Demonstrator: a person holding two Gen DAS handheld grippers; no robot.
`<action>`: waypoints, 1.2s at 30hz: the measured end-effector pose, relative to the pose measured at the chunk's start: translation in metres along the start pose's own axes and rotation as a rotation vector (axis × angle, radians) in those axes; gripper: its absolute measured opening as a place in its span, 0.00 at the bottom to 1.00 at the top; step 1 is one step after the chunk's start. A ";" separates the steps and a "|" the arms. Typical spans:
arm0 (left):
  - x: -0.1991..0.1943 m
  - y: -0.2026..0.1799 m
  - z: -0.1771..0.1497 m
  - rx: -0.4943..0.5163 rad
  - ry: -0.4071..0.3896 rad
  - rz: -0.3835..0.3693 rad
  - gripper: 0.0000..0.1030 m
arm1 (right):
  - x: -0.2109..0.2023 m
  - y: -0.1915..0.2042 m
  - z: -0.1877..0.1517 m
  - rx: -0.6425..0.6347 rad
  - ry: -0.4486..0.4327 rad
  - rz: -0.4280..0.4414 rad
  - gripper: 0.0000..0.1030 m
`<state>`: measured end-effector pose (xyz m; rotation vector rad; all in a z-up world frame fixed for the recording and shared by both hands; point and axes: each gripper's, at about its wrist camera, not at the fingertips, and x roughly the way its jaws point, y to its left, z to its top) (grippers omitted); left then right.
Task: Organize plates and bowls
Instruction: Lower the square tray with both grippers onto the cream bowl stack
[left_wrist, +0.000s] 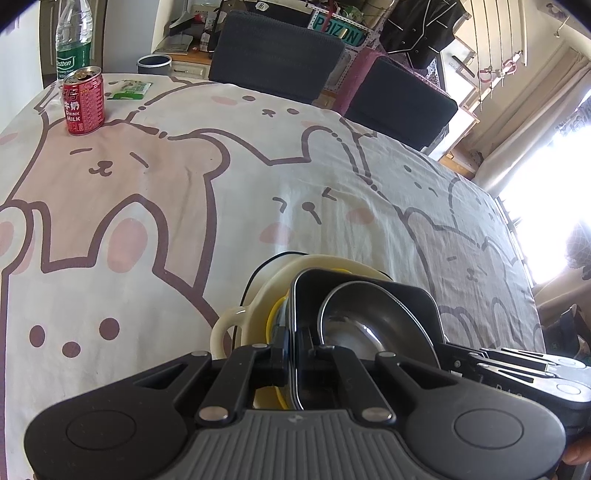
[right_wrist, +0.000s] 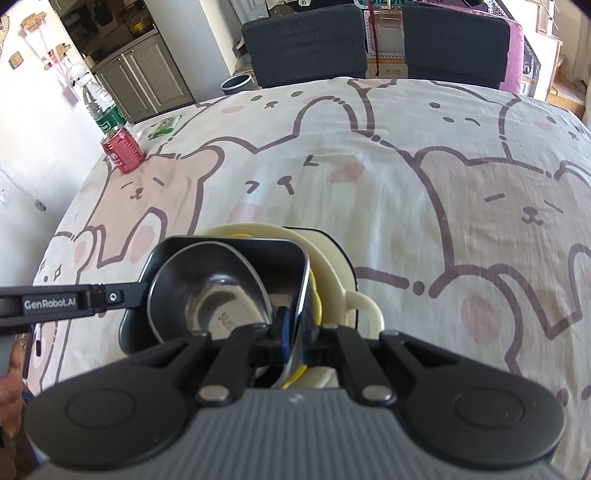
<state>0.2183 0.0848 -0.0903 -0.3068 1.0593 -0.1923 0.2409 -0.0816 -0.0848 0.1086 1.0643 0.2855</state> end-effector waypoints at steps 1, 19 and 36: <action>0.000 0.000 0.000 0.003 0.000 0.006 0.05 | 0.000 0.000 0.000 0.000 0.001 0.000 0.07; -0.004 -0.001 -0.001 0.030 0.009 0.016 0.05 | 0.001 0.001 0.000 -0.006 0.005 0.004 0.08; -0.016 -0.008 -0.006 0.085 0.006 0.053 0.29 | -0.013 -0.006 -0.001 -0.006 -0.039 0.007 0.11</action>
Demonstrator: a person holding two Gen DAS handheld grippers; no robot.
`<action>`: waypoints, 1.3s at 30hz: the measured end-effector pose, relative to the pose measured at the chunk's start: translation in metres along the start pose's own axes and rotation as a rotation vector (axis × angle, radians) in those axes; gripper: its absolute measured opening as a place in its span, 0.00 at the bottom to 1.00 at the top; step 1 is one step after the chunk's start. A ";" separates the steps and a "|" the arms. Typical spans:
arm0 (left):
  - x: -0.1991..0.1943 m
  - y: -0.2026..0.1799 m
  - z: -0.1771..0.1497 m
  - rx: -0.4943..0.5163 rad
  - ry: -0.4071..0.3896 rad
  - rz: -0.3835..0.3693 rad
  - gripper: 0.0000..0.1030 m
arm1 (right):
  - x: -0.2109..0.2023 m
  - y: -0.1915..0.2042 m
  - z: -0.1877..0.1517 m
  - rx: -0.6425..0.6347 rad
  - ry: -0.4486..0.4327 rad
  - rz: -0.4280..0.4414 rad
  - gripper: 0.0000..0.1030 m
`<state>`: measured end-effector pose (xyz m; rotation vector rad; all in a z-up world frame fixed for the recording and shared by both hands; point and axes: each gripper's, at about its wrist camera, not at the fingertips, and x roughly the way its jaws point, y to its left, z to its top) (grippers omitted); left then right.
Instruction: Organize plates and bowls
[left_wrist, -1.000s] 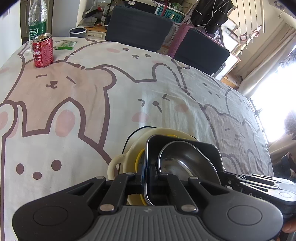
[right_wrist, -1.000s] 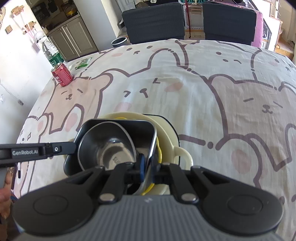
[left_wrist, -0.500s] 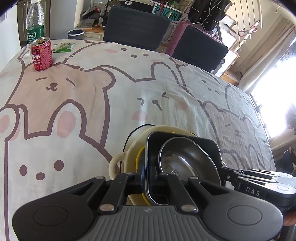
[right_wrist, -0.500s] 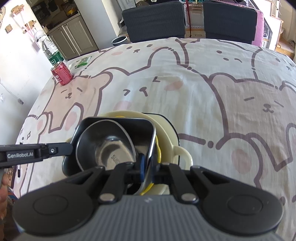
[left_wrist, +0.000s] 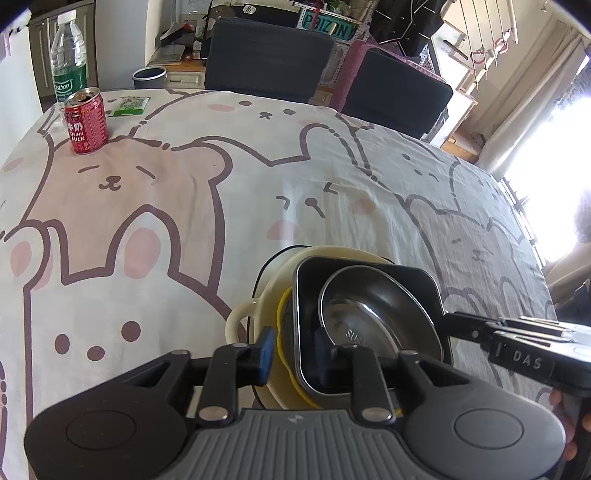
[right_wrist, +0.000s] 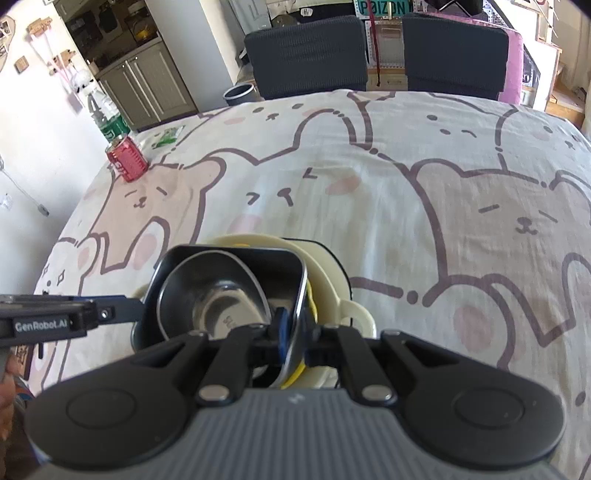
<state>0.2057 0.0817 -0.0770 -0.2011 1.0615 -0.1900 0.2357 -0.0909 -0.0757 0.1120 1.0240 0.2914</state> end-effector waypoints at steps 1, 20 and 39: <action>-0.001 -0.001 0.000 0.004 -0.002 0.003 0.31 | -0.002 -0.001 0.000 0.000 -0.007 -0.002 0.15; -0.072 -0.009 -0.010 0.063 -0.202 0.057 1.00 | -0.066 -0.003 -0.010 -0.020 -0.245 -0.096 0.82; -0.151 -0.014 -0.089 0.130 -0.464 0.071 1.00 | -0.145 0.009 -0.101 -0.017 -0.519 -0.129 1.00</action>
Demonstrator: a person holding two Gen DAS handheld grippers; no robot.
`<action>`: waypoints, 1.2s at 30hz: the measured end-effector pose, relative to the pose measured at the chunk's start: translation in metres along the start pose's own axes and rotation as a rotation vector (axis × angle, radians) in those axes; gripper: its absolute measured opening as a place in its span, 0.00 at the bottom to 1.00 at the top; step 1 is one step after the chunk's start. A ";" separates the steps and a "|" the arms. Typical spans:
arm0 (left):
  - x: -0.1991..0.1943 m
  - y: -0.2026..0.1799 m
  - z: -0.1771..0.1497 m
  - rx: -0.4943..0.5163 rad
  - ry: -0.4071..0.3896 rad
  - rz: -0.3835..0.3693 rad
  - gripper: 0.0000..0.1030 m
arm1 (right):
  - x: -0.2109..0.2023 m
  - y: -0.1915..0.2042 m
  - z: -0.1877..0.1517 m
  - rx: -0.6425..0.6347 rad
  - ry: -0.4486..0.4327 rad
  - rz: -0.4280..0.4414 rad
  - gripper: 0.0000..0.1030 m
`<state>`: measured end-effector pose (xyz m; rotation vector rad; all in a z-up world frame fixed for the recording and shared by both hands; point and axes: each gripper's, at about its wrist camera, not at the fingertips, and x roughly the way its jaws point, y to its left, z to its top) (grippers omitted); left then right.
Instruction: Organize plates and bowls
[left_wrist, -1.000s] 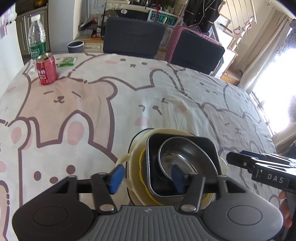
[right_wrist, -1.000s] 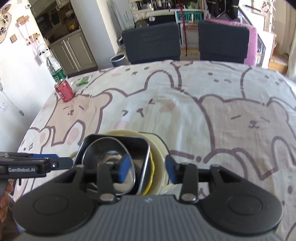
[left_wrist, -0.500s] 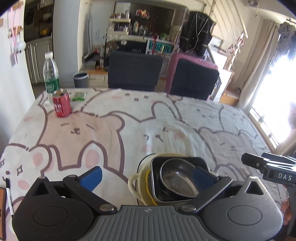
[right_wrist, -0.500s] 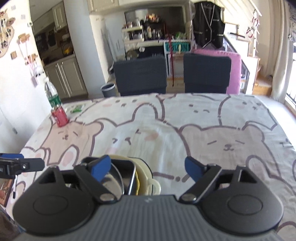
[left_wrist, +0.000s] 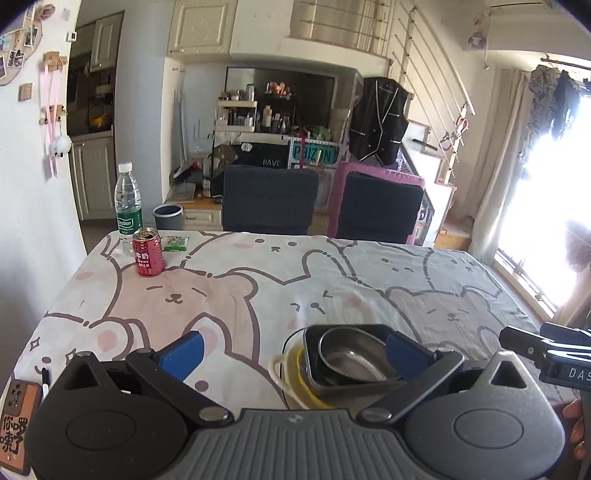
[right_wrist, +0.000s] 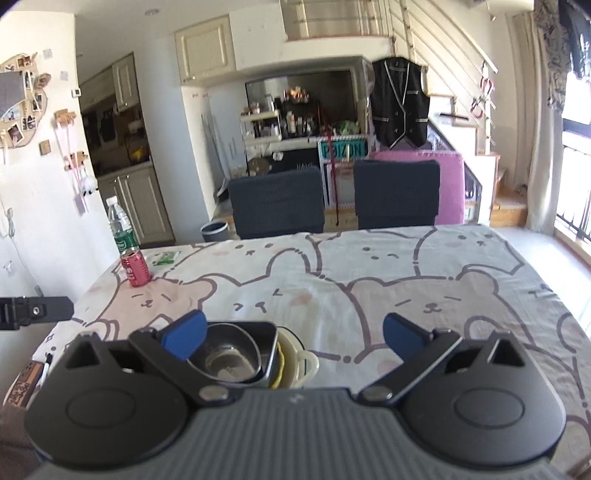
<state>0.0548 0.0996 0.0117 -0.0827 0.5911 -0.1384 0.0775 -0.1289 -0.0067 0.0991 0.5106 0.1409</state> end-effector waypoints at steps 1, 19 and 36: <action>-0.003 0.000 -0.006 0.002 0.001 0.000 1.00 | -0.004 0.001 -0.005 -0.006 0.000 -0.002 1.00; -0.034 -0.003 -0.071 0.072 -0.045 0.043 1.00 | -0.057 0.015 -0.071 -0.078 -0.070 -0.069 1.00; -0.041 -0.010 -0.095 0.108 -0.064 0.080 1.00 | -0.075 0.018 -0.090 -0.124 -0.108 -0.096 1.00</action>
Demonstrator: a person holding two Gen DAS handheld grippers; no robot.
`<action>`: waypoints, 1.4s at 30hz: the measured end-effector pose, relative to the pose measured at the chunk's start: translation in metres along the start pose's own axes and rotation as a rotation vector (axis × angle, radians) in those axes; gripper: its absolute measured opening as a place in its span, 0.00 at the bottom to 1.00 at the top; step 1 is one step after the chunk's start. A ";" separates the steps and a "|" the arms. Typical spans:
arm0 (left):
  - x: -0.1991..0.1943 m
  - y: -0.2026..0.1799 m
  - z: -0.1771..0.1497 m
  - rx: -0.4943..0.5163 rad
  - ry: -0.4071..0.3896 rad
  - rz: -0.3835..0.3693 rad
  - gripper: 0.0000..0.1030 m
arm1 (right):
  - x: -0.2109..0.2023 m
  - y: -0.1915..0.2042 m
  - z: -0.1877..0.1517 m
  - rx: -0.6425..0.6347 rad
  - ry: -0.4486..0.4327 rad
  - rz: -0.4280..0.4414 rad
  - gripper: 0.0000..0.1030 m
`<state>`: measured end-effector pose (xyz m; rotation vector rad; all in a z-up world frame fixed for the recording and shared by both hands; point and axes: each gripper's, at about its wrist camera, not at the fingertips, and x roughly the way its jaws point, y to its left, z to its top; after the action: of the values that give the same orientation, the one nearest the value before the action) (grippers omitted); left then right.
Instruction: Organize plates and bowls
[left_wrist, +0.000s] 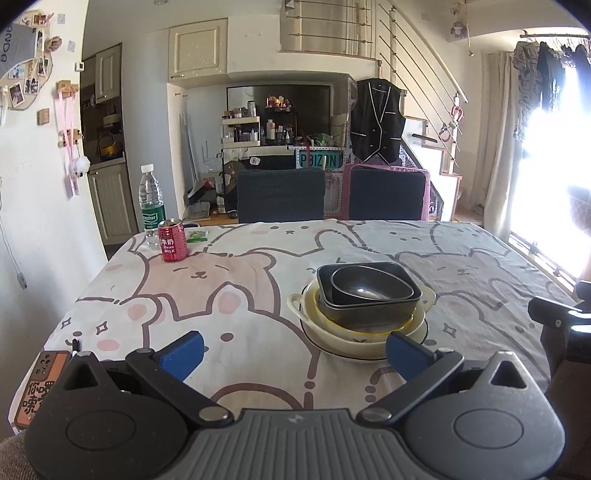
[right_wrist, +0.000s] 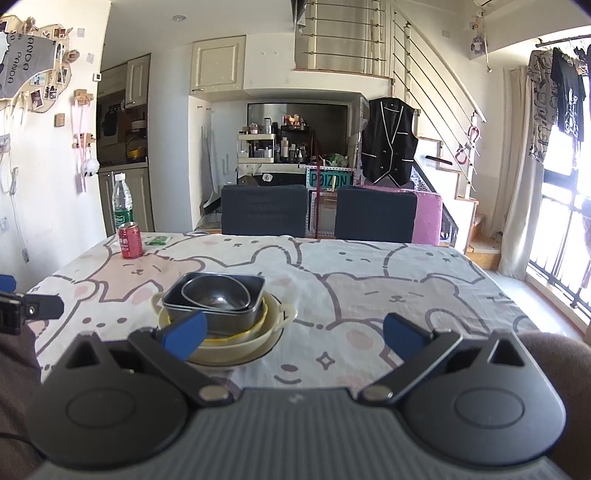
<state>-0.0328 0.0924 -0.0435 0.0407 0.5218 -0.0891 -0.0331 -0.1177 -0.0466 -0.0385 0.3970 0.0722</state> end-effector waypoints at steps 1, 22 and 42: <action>0.000 -0.002 -0.001 0.008 -0.002 0.000 1.00 | 0.000 0.000 0.000 -0.003 0.000 -0.002 1.00; 0.000 -0.009 -0.004 0.028 -0.008 -0.012 1.00 | -0.003 -0.001 -0.008 0.006 -0.012 -0.020 1.00; 0.000 -0.009 -0.003 0.026 -0.009 -0.015 1.00 | -0.003 -0.001 -0.008 0.006 -0.012 -0.020 1.00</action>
<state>-0.0354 0.0835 -0.0465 0.0615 0.5116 -0.1104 -0.0386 -0.1197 -0.0527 -0.0362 0.3849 0.0513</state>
